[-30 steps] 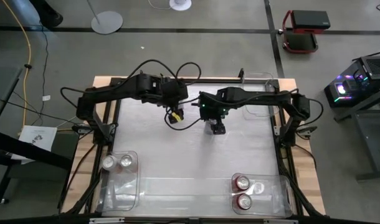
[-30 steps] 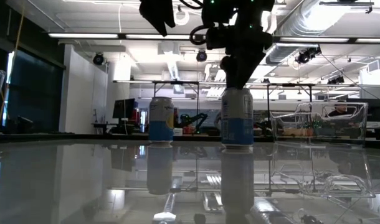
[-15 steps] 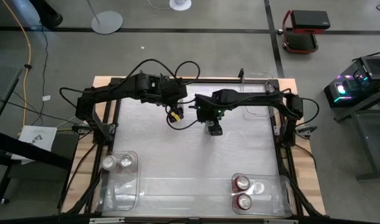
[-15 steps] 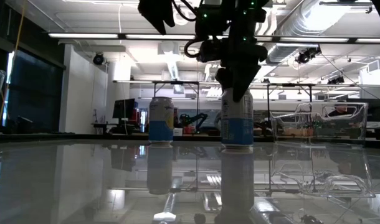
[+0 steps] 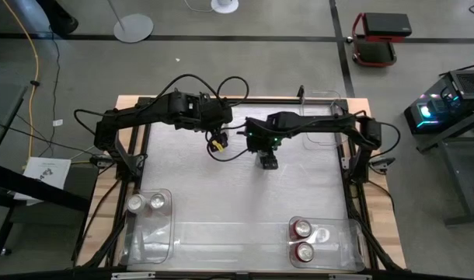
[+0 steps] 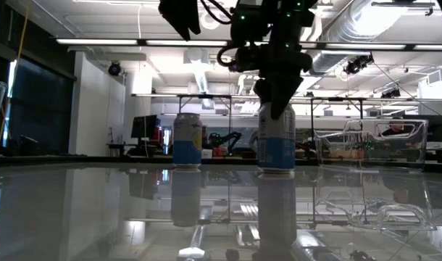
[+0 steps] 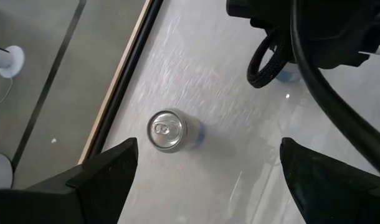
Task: Sort soda cans
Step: Put the top blue-white soda can into the top transparent bin
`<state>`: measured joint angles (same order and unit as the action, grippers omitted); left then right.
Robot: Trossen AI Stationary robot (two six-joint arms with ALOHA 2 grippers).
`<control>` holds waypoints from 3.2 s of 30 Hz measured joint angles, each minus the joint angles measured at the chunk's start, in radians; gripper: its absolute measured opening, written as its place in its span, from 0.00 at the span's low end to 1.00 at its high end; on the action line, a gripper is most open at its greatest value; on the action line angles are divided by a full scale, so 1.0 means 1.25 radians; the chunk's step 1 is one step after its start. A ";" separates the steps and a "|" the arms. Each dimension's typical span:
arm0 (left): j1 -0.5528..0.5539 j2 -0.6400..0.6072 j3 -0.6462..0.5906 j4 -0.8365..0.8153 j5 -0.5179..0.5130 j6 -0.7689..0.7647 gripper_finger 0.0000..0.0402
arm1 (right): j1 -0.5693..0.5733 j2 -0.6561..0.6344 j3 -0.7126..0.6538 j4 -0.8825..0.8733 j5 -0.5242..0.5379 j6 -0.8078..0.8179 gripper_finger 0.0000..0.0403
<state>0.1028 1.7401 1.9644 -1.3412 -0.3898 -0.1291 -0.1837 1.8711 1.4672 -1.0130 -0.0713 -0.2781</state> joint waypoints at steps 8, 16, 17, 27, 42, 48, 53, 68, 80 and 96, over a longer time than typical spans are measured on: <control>0.000 0.000 0.000 -0.001 -0.006 0.002 0.91 | -0.020 -0.004 0.065 -0.050 0.000 0.034 0.69; 0.001 0.000 0.000 0.001 -0.009 0.006 0.91 | -0.050 -0.006 0.054 -0.037 -0.002 0.034 0.69; 0.001 0.000 0.000 0.002 -0.009 0.006 0.91 | -0.050 -0.007 0.047 -0.031 -0.005 0.034 0.69; 0.000 0.000 0.000 0.004 -0.006 0.002 0.91 | -0.045 -0.011 0.018 0.020 -0.001 0.029 0.79; 0.001 0.000 0.000 0.006 -0.007 0.001 0.91 | -0.044 0.013 0.017 0.003 0.029 0.009 0.92; 0.000 0.001 0.000 0.006 -0.008 0.001 0.91 | -0.036 0.025 0.018 -0.013 0.031 0.012 0.76; 0.000 0.001 0.000 0.004 -0.009 0.000 0.91 | -0.038 0.018 0.049 -0.095 0.033 0.040 0.69; 0.007 0.004 0.004 0.186 -0.038 -0.046 0.91 | -0.168 -0.271 0.078 -0.383 0.168 0.241 0.69; 0.013 -0.003 0.001 0.277 0.000 0.017 0.91 | -0.139 -0.284 0.078 -0.388 0.203 0.270 0.69; 0.046 0.039 0.000 0.375 -0.010 0.055 0.91 | -0.104 -0.238 0.115 -0.258 0.173 0.210 0.69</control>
<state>0.1606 1.7883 1.9640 -0.8725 -0.4025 -0.0602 -0.3137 1.5742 1.6115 -1.3358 0.1445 -0.0157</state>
